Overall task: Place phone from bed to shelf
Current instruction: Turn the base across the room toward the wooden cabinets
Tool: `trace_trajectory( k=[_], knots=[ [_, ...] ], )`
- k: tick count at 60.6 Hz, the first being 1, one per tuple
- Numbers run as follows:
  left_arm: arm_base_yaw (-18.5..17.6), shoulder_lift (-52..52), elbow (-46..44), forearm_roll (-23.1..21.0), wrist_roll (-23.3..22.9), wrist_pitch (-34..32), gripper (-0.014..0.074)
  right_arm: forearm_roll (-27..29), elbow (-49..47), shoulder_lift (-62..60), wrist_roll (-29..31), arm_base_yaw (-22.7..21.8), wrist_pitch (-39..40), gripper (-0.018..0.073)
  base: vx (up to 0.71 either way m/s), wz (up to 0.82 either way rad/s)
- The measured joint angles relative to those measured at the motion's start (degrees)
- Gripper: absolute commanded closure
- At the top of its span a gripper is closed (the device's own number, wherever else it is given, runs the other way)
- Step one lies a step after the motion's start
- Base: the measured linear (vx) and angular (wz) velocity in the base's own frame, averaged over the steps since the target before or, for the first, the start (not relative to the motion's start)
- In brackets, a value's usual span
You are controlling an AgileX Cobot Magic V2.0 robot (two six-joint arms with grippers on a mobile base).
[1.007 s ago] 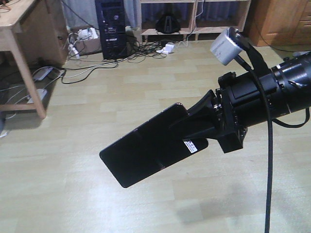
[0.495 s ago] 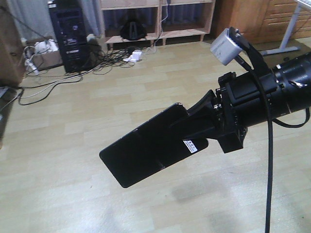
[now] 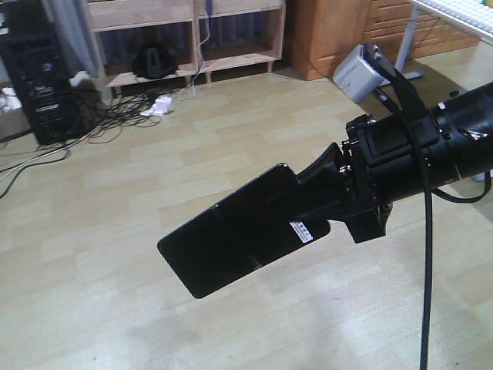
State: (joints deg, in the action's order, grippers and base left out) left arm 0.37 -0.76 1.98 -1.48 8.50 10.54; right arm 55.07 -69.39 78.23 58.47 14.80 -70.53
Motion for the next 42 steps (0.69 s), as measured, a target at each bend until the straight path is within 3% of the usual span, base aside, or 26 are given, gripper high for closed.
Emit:
trace_trajectory(
  k=[42],
  knots=[
    [0.00, 0.00, 0.00, 0.00, 0.00, 0.00, 0.0595, 0.00, 0.00, 0.00, 0.00, 0.00, 0.00, 0.0561, 0.36, -0.34]
  ],
)
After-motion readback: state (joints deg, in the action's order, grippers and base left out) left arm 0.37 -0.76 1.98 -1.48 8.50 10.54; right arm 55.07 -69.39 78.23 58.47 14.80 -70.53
